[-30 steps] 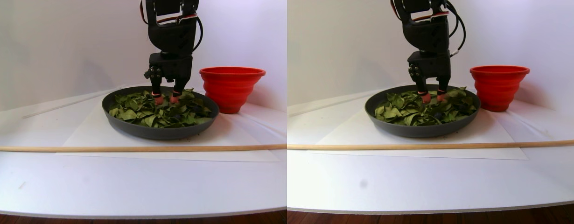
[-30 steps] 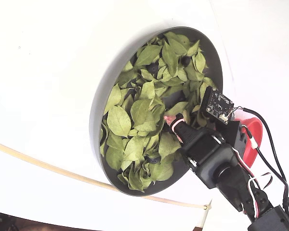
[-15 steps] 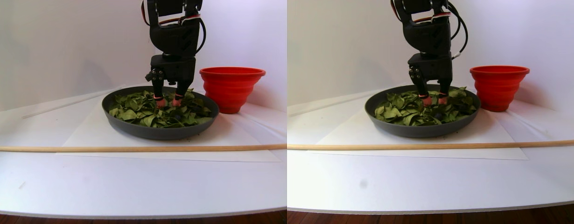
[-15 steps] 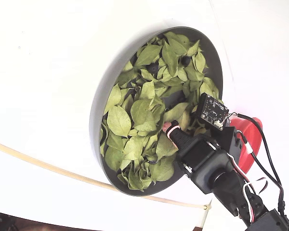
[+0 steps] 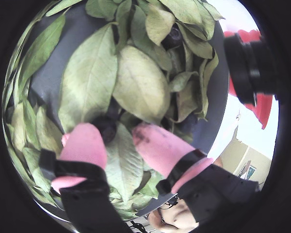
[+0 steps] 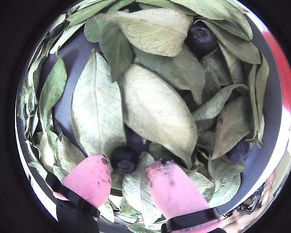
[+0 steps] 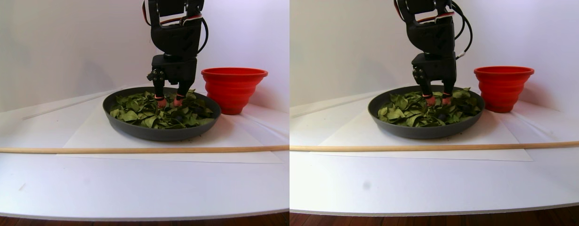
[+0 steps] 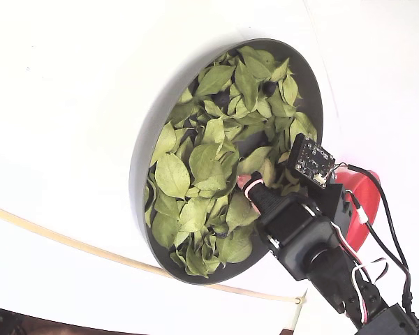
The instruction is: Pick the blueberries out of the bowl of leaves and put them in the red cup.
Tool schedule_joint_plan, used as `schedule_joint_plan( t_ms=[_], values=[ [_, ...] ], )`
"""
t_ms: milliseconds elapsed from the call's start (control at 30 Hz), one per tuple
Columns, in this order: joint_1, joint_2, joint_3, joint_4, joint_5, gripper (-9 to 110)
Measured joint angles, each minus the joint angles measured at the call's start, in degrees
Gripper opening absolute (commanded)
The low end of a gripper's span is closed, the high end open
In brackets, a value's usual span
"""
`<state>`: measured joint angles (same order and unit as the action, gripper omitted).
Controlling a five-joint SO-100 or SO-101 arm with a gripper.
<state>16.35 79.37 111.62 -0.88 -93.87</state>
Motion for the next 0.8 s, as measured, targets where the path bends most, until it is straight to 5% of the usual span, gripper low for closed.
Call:
schedule_joint_plan(
  t_ms=[800],
  values=[
    [-0.62, -1.85, 0.70, -4.22, 1.85, 14]
  ],
)
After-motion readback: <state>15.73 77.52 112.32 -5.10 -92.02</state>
